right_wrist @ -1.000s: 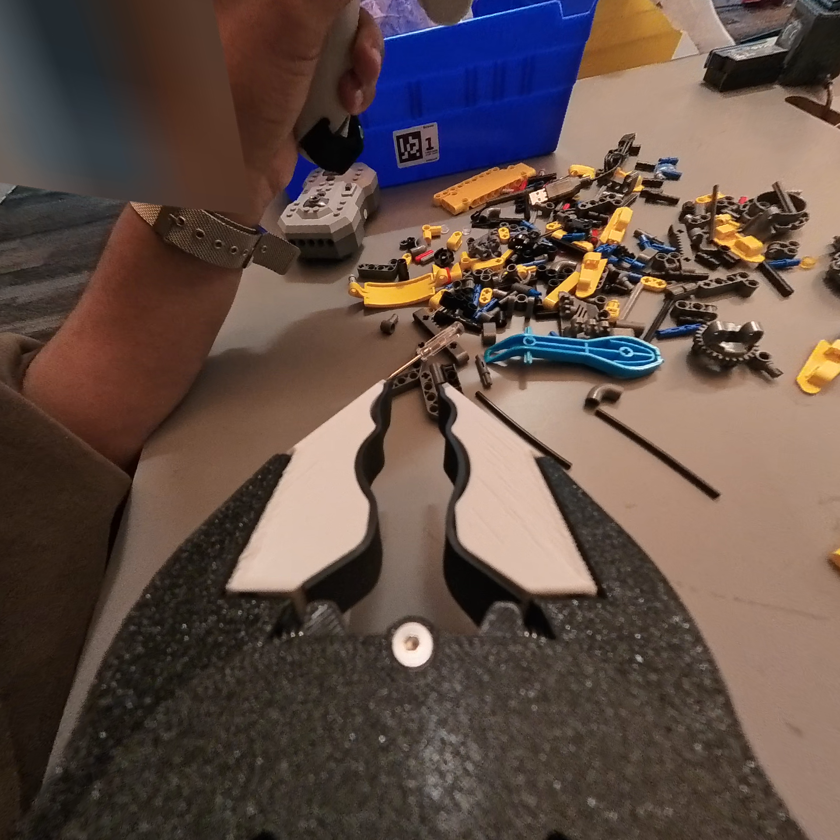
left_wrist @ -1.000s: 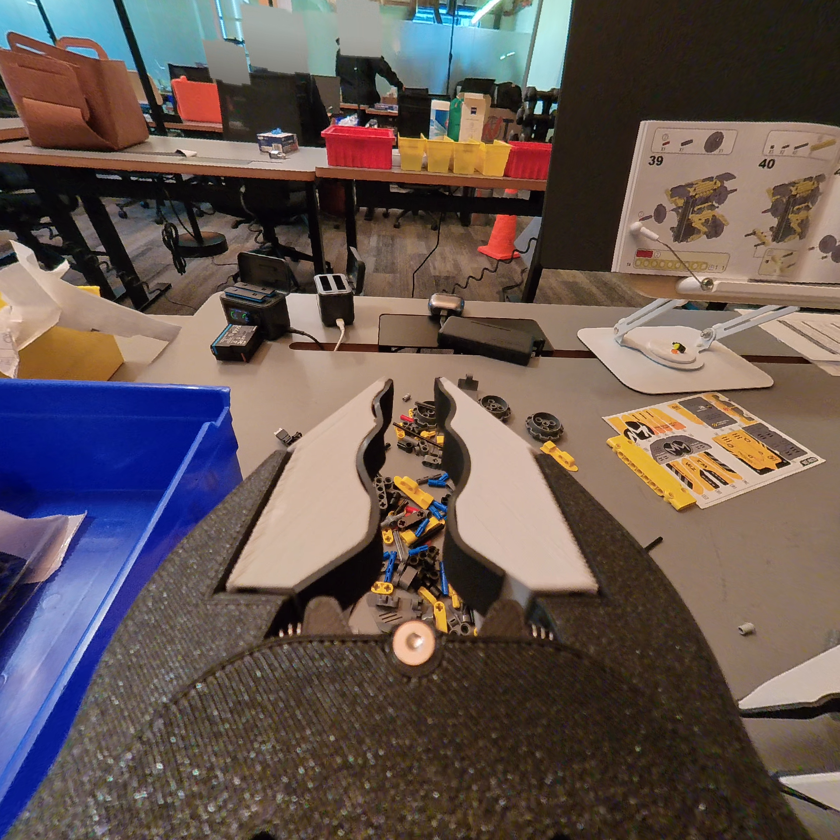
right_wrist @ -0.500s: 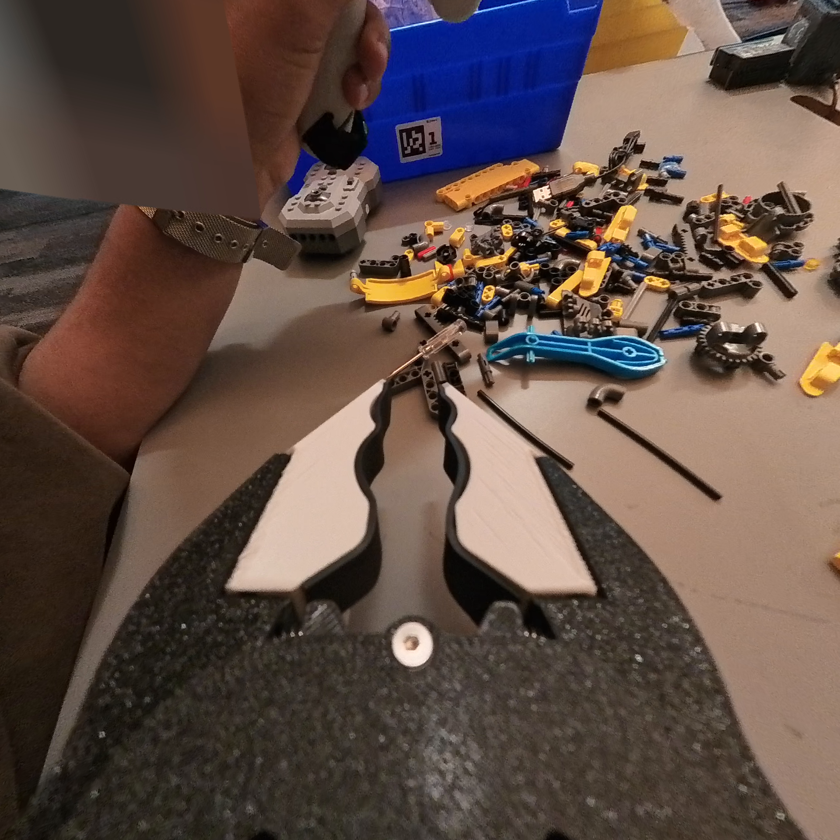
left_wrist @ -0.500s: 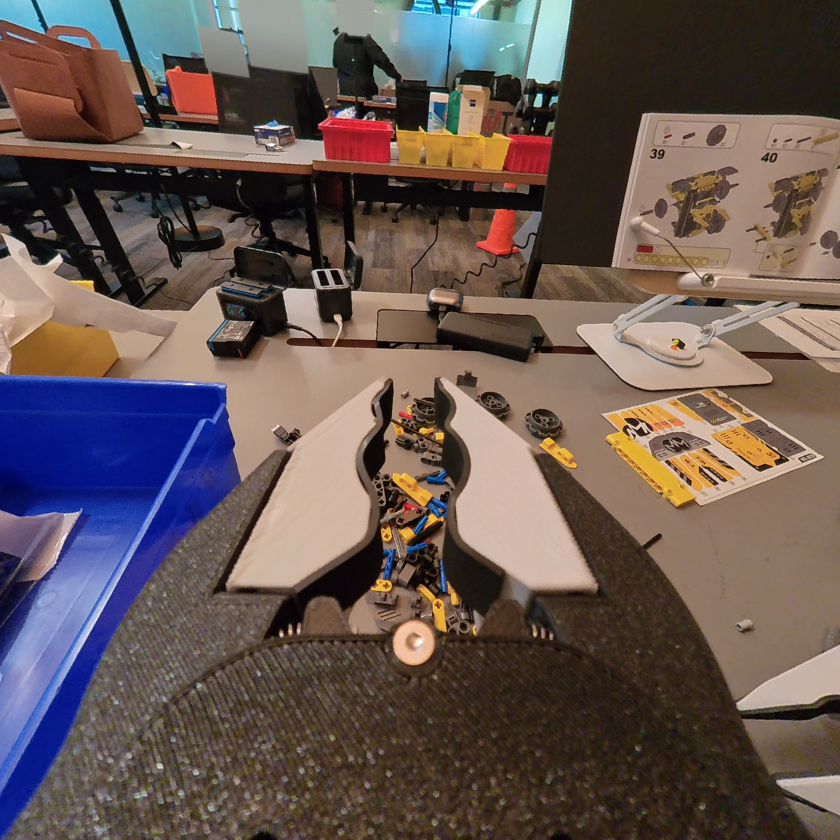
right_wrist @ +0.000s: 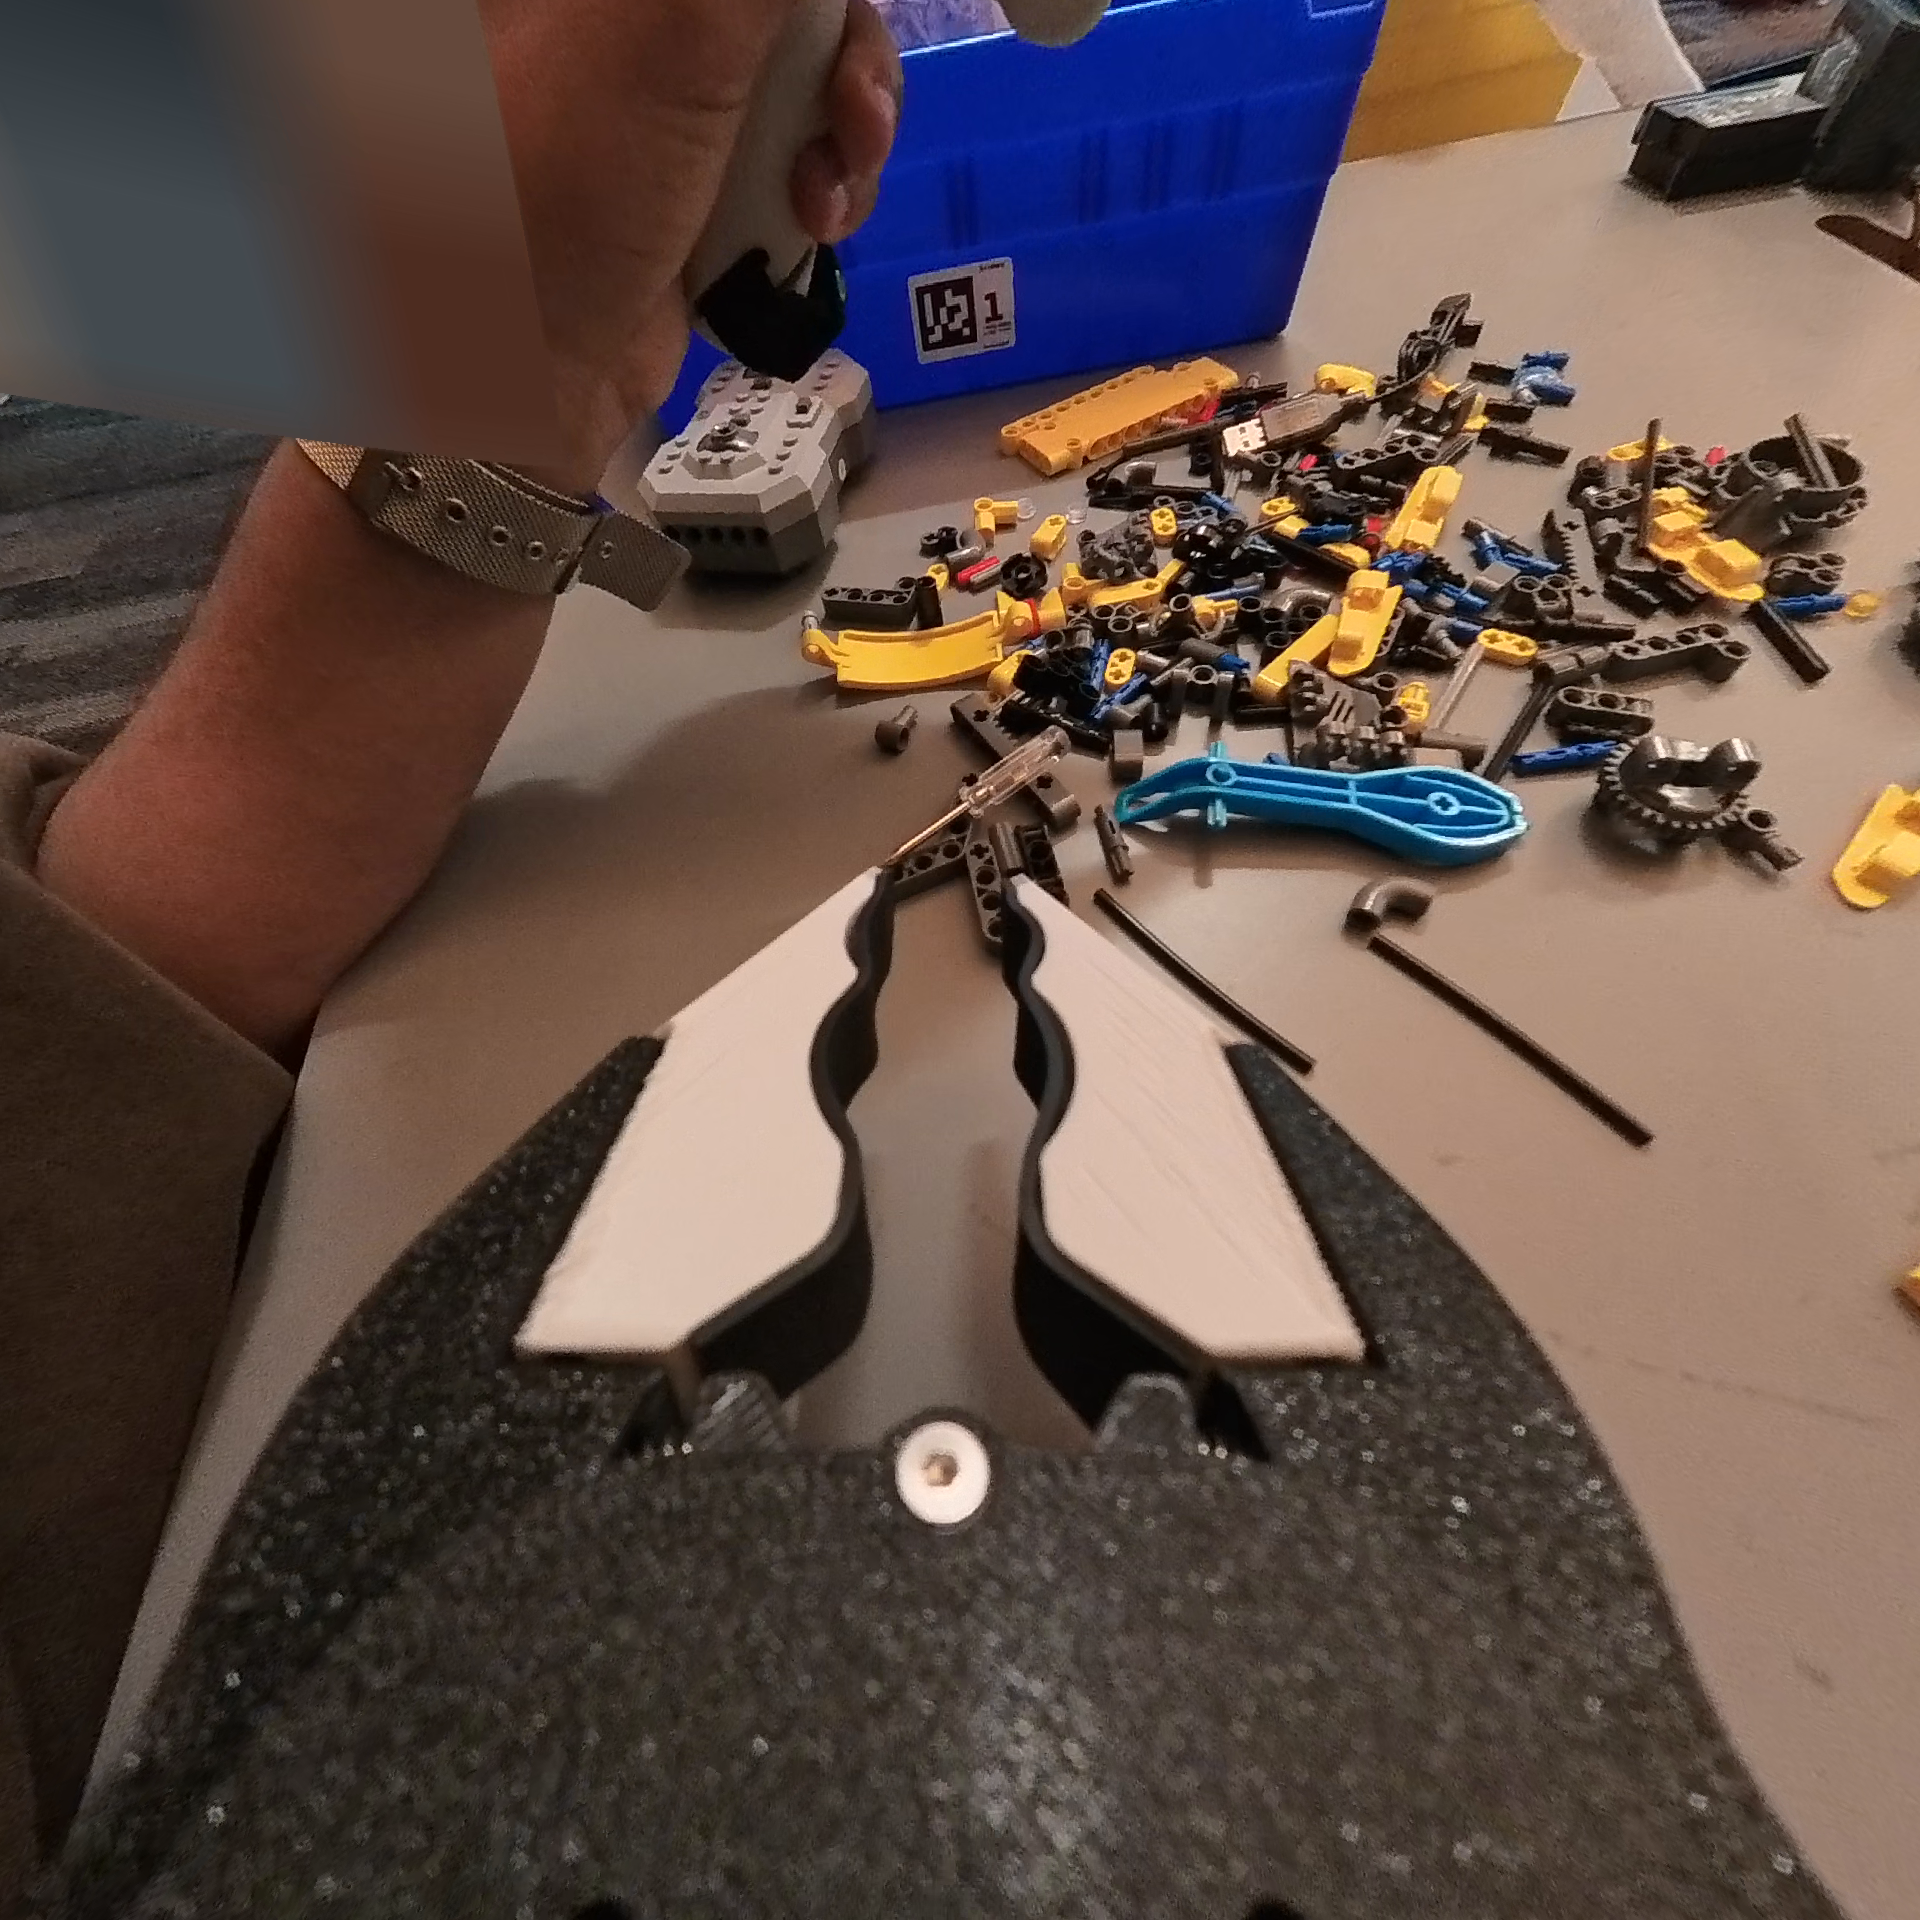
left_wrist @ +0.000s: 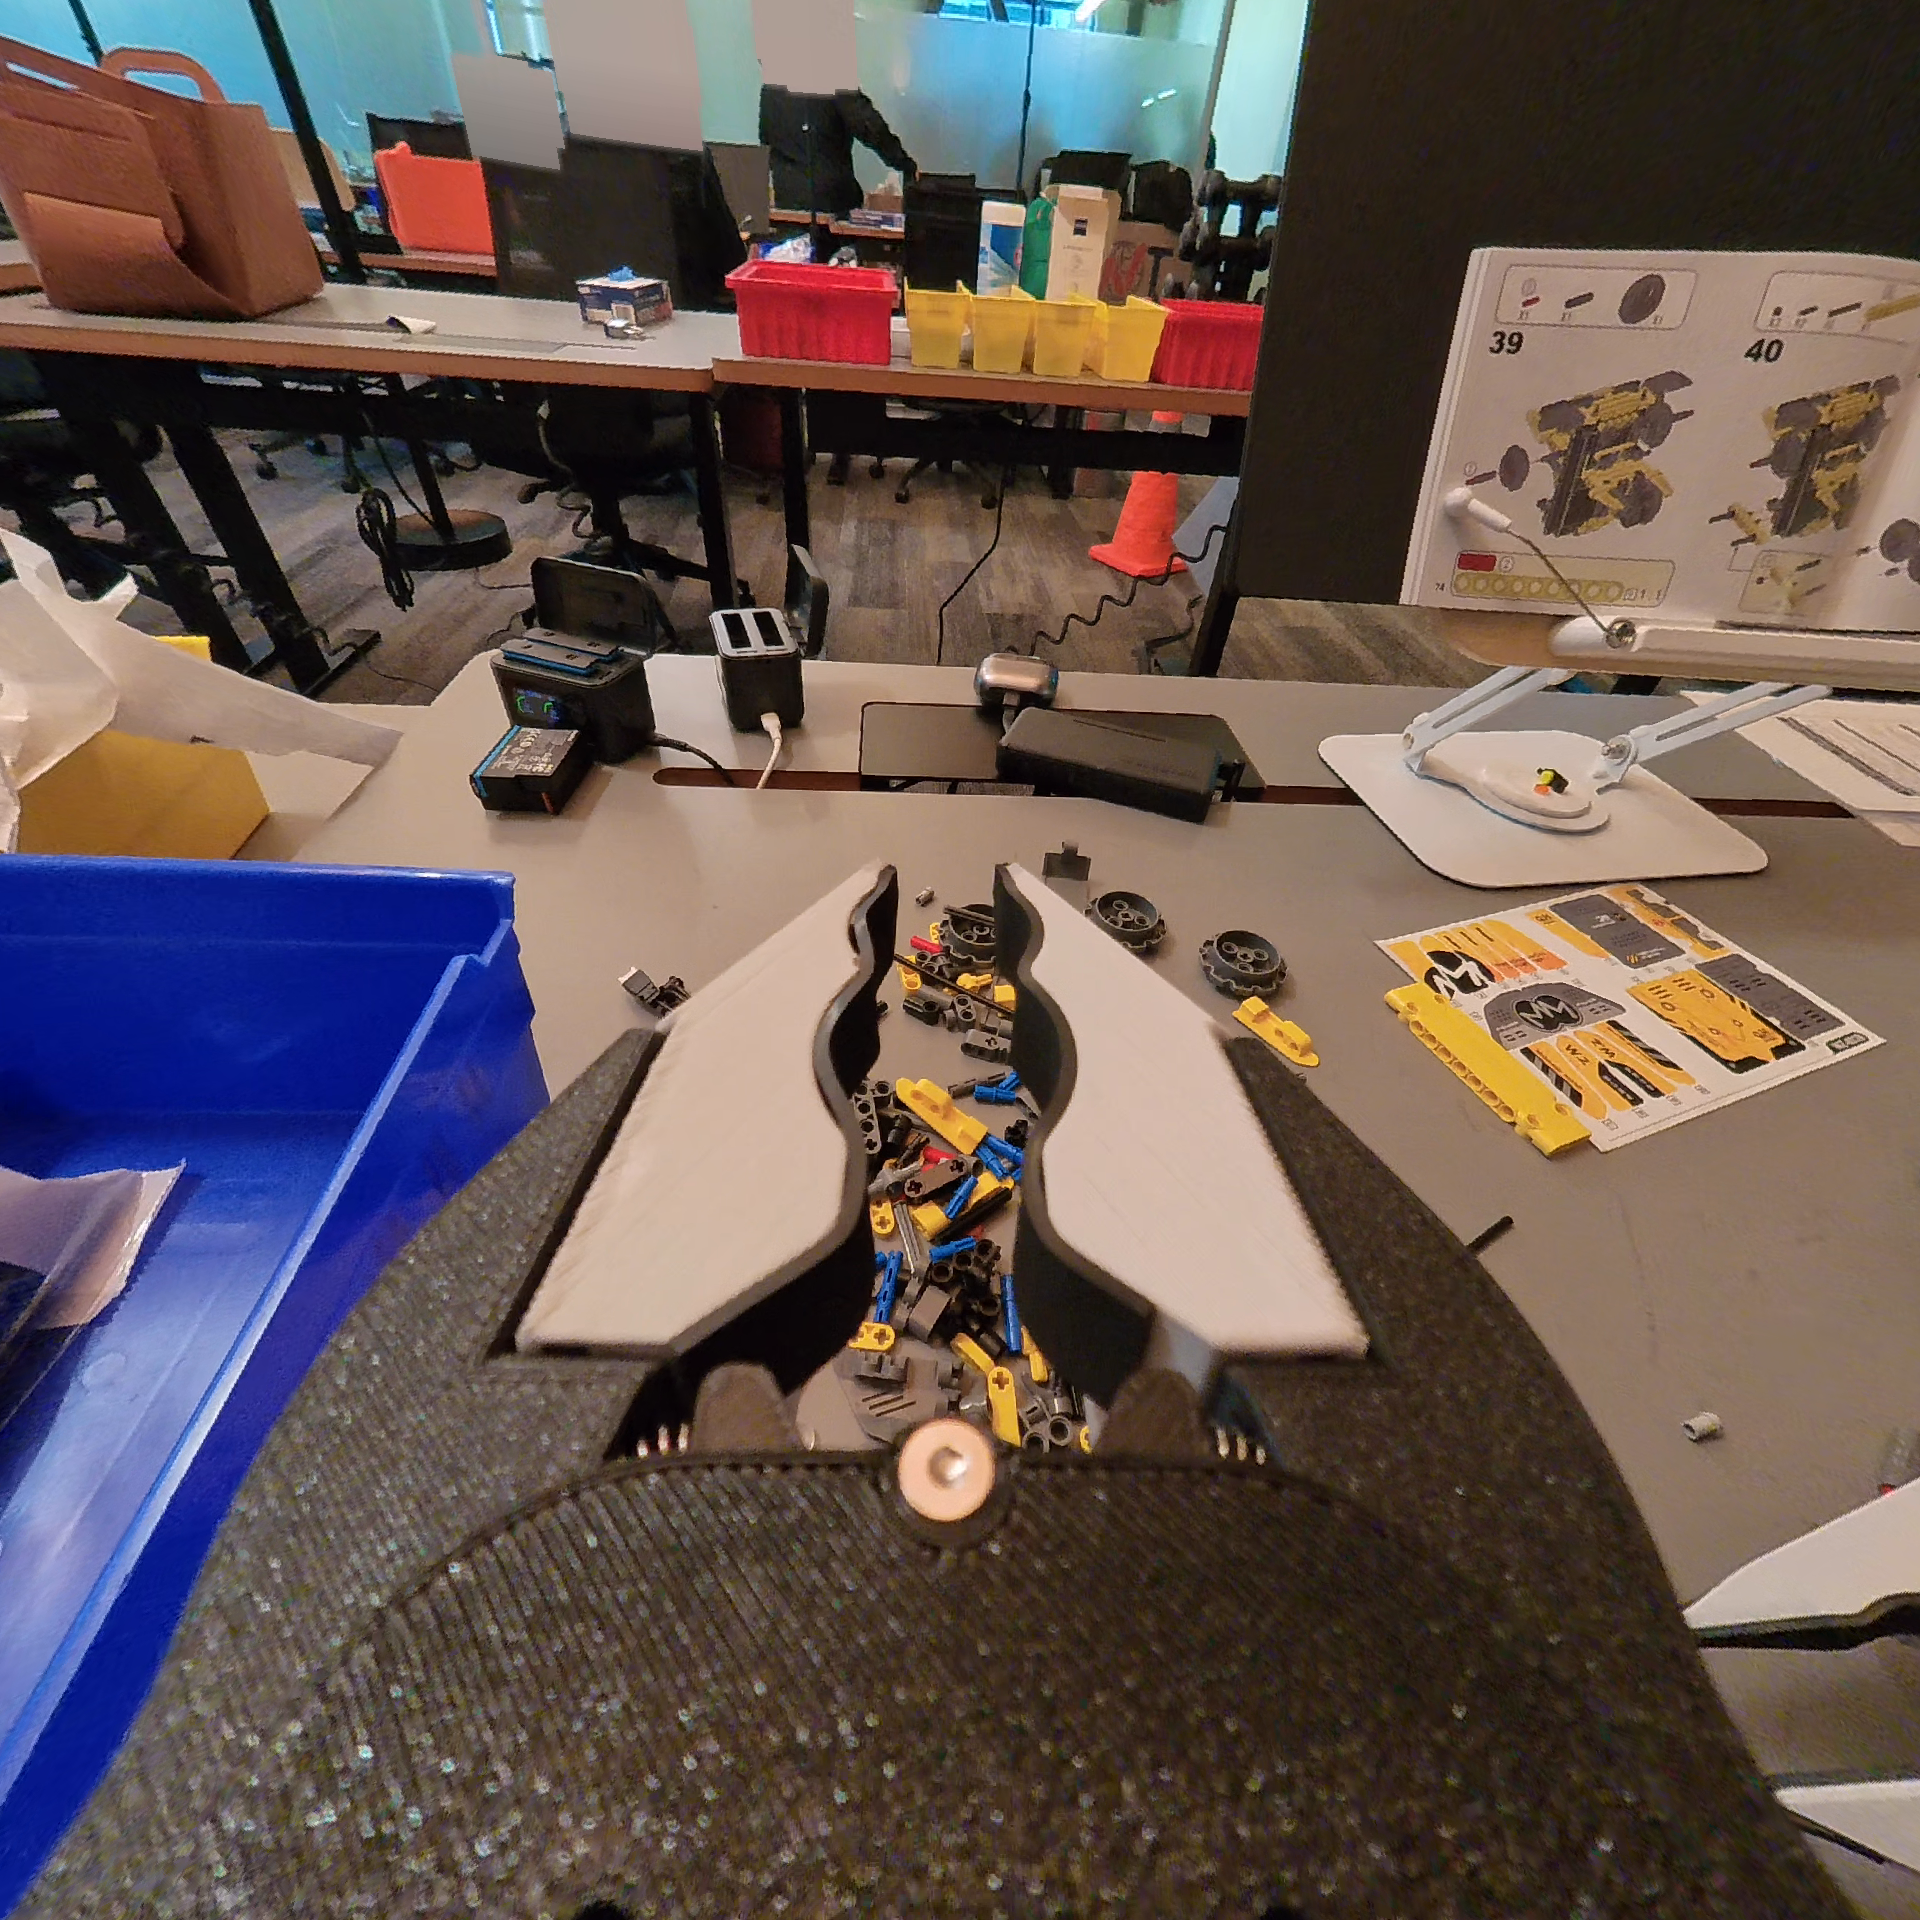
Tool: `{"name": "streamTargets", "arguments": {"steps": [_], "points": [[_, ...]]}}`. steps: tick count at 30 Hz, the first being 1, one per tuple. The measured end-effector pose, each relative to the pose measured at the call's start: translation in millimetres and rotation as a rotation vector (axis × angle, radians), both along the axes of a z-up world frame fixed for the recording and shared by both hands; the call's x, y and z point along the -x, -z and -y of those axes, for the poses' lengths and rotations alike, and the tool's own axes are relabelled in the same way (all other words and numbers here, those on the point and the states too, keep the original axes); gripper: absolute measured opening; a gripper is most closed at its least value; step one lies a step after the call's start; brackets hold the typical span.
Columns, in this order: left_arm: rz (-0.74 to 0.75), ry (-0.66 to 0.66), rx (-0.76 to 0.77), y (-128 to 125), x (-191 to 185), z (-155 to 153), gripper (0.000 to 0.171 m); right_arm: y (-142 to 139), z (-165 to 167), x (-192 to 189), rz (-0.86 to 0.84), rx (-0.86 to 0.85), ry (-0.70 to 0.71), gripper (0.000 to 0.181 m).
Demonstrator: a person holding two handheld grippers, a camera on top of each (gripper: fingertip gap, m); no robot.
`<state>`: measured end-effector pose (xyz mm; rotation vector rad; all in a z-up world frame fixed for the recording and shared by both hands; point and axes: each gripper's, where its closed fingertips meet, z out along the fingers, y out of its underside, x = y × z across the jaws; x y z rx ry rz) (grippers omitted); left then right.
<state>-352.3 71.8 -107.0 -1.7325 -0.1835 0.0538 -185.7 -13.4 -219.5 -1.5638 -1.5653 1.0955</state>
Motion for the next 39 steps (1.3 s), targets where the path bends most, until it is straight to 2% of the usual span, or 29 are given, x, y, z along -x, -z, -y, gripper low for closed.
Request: {"name": "streamTargets", "arguments": {"steps": [10, 17, 23, 30, 39], "points": [[0.003, -0.003, 0.004, 1.0, 0.7, -0.1, 0.017, 0.3, 0.3, 0.0, 0.001, -0.002, -0.001, 0.020], [-0.002, -0.021, 0.012, 2.4, 2.9, -0.5, 0.010, 0.6, 0.5, 0.1, 0.003, -0.003, -0.002, 0.020], [0.012, -0.063, 0.000, 1.2, 10.5, 0.9, 0.000, 0.6, 0.7, 0.1, 0.004, -0.004, -0.002, 0.020], [-0.007, -0.156, -0.013, -2.2, 26.7, 8.1, 0.000, 0.5, 0.7, 0.1, 0.003, -0.004, -0.002, 0.020], [-0.020, -0.175, 0.004, 0.3, 33.2, 10.3, 0.000, 0.7, 1.2, 0.0, 0.004, -0.011, -0.004, 0.020]]}}
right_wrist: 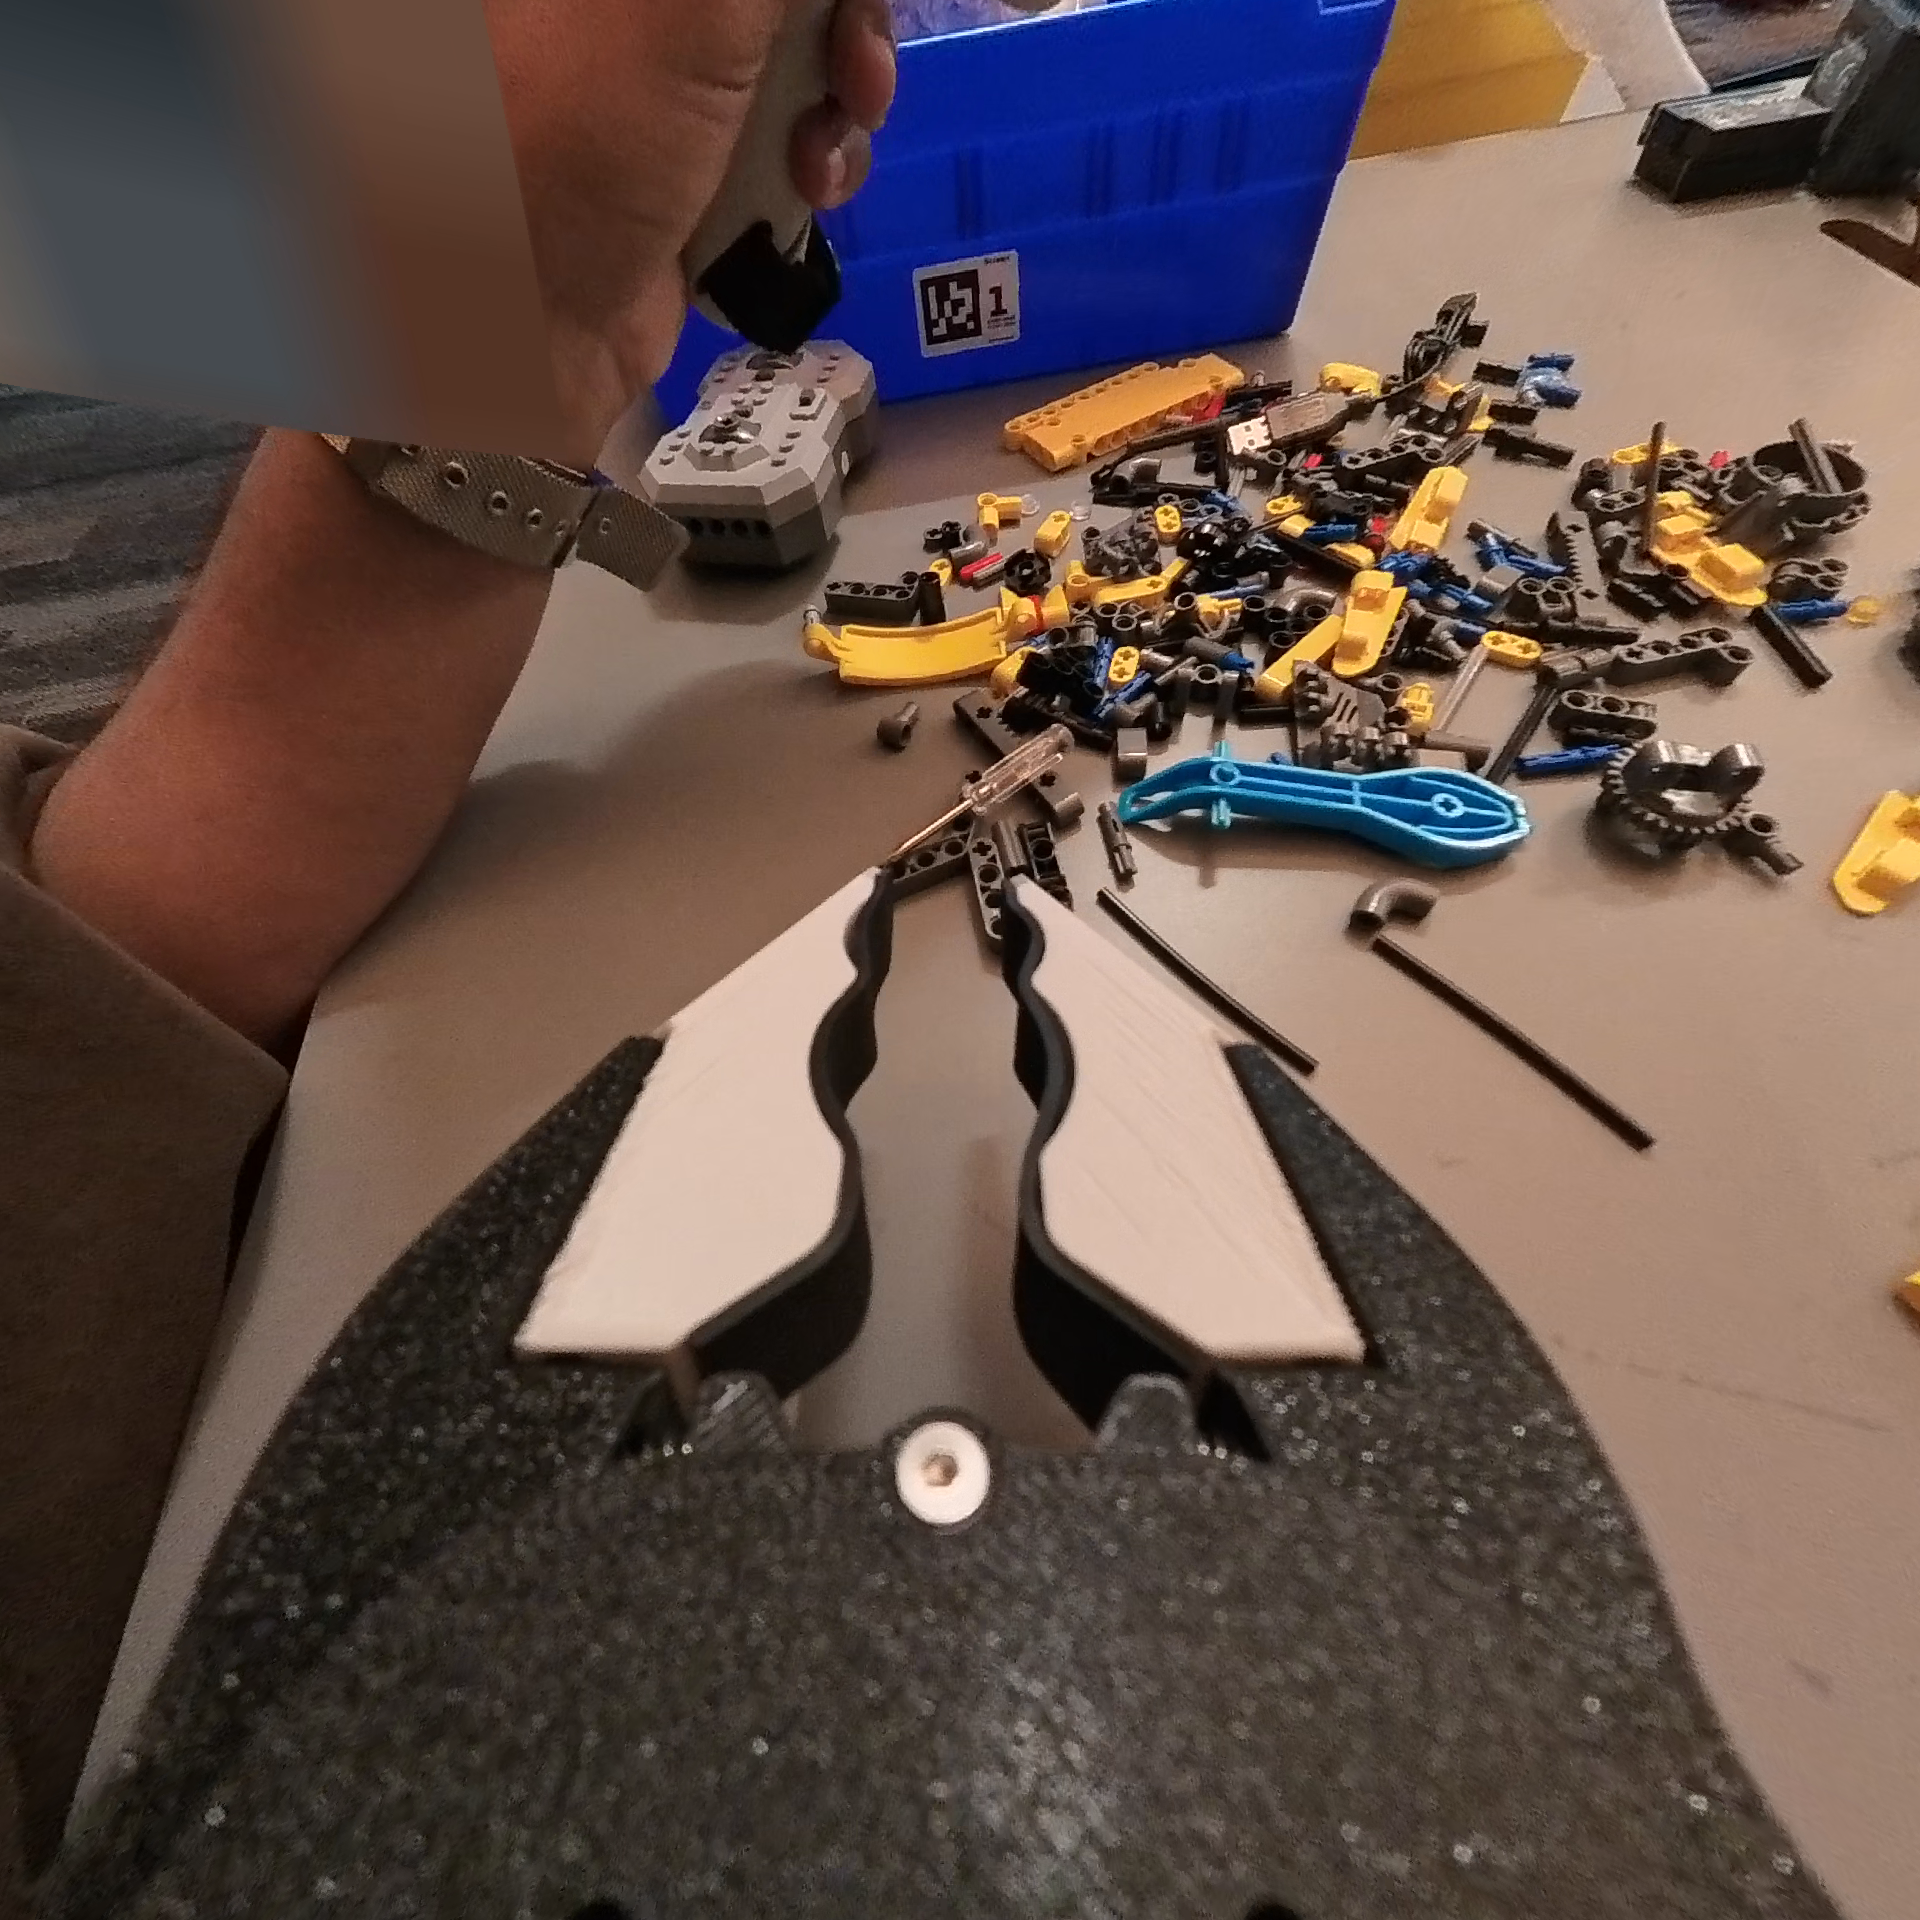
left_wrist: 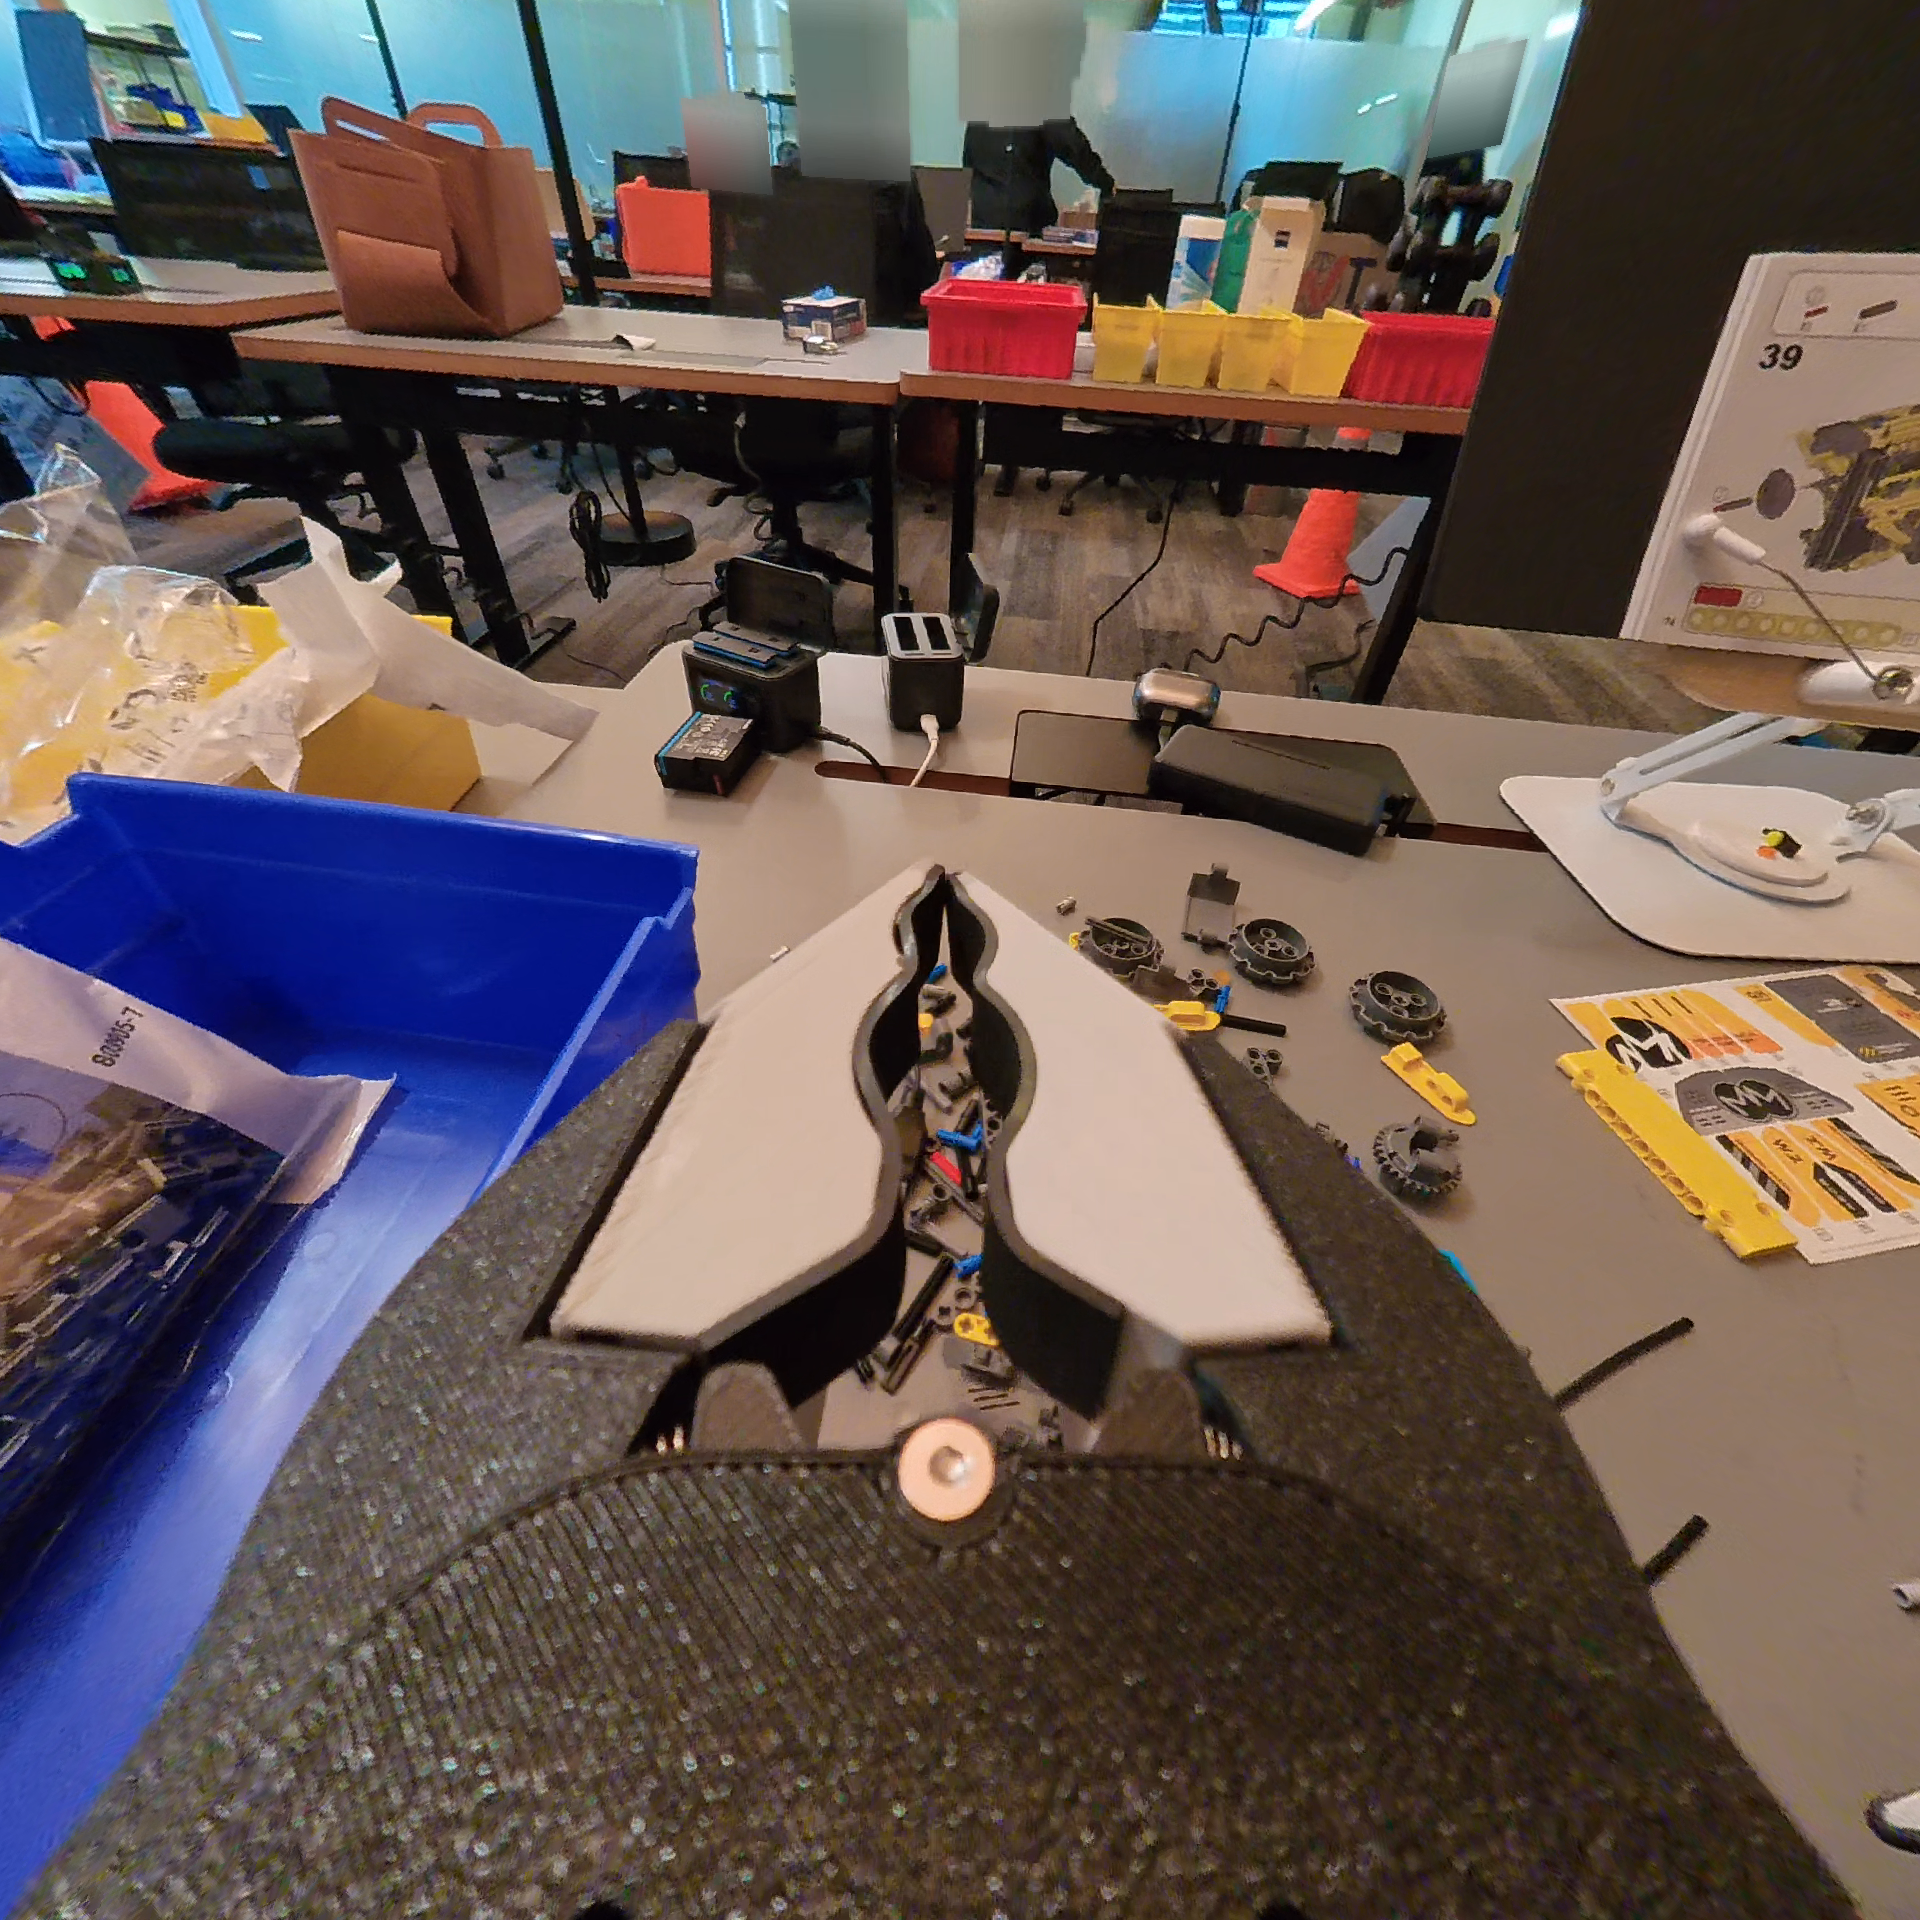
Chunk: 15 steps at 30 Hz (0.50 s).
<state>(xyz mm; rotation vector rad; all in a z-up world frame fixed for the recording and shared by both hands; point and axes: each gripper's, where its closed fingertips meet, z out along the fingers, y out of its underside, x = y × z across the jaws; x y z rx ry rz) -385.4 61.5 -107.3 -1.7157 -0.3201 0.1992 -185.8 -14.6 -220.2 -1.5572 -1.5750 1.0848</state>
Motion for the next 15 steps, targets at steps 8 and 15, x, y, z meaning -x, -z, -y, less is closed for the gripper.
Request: {"name": "streamTargets", "arguments": {"steps": [8, 15], "points": [[0.016, 0.002, 0.020, 5.0, 5.3, 1.7, 0.000, 0.8, 0.8, -0.1, 0.006, -0.007, -0.002, 0.020], [0.011, 0.061, 0.114, 11.0, -7.5, 0.4, 0.004, 1.5, 0.0, 0.1, 0.010, 0.003, -0.001, 0.020]]}}
